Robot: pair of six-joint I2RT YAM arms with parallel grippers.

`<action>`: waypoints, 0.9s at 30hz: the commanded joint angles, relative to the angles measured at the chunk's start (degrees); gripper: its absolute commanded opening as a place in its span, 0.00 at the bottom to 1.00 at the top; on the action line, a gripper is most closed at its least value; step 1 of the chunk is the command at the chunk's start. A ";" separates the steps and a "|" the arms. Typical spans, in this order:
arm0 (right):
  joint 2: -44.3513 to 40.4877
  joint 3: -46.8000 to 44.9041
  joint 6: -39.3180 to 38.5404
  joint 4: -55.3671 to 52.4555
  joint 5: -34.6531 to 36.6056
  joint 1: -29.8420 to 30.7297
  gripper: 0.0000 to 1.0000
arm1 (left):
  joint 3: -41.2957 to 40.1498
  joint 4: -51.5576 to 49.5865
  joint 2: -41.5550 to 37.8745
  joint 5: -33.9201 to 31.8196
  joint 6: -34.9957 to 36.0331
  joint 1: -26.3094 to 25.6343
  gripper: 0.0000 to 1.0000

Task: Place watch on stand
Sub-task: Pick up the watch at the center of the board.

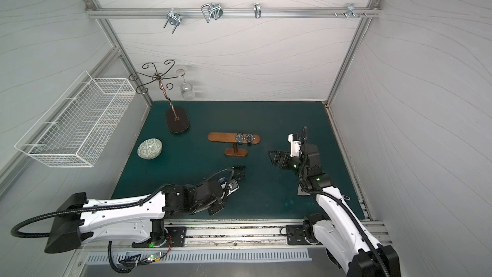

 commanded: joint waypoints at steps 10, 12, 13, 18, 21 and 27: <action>-1.02 -0.70 -1.45 -0.79 0.31 -0.23 0.97 | 1.21 10.87 6.01 4.35 -5.08 6.55 0.27; -1.18 -0.67 -1.54 -1.04 0.35 -0.24 0.97 | 1.43 10.89 7.22 5.22 -5.58 7.30 0.26; -1.41 -0.67 -1.52 -1.06 0.31 -0.21 0.97 | 1.53 10.73 7.67 5.55 -5.46 7.31 0.25; -1.89 -0.84 -1.52 -0.98 0.36 -0.21 0.98 | 1.92 10.49 9.84 6.27 -6.37 7.93 0.25; -1.60 -0.85 -1.53 -0.80 0.29 -0.21 0.99 | 1.74 11.61 11.24 7.50 -6.73 8.02 0.25; -0.83 -0.76 -1.79 -0.53 -0.04 -0.21 0.99 | 2.67 11.18 13.35 8.50 -6.88 8.05 0.24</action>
